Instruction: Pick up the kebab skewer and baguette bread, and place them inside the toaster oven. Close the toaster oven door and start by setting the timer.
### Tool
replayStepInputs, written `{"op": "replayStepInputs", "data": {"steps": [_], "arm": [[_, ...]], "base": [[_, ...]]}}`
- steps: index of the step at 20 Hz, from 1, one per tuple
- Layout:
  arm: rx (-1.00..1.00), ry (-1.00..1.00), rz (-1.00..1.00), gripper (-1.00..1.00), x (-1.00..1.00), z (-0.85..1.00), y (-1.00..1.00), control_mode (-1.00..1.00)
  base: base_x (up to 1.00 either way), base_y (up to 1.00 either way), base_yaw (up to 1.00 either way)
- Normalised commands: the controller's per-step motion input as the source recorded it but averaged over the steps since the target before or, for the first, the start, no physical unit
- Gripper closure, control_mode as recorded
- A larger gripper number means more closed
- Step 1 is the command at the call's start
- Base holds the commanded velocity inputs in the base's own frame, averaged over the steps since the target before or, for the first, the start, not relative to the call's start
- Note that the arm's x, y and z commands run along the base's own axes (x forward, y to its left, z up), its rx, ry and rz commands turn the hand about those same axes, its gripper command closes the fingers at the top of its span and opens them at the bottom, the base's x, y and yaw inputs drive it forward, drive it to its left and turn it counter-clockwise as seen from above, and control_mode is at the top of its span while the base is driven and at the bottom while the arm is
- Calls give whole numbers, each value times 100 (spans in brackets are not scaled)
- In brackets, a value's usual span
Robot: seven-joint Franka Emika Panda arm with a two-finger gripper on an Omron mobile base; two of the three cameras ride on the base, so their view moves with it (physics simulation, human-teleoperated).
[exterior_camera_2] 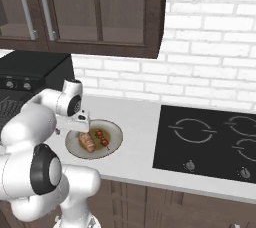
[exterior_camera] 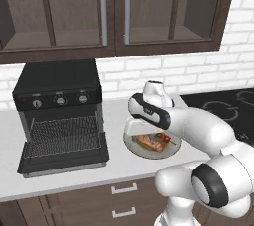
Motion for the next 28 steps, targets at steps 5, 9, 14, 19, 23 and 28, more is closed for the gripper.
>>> {"op": "replayStepInputs", "data": {"steps": [5,9,14,19,23,28], "arm": [[-4,-8,6,-100,27,-25,-23,-100],[-2,-16,11,-100,22,-27,-14,-100],[-2,-11,9,-100,7,-33,-23,-100],[0,-1,4,-100,9,-24,-6,-100],[0,0,0,-100,14,-19,0,-100],[0,0,0,-100,19,-3,-6,-100]], "base": [[0,0,0],[0,0,0],[0,0,0],[0,0,0],[0,0,0],[0,0,0]]}}
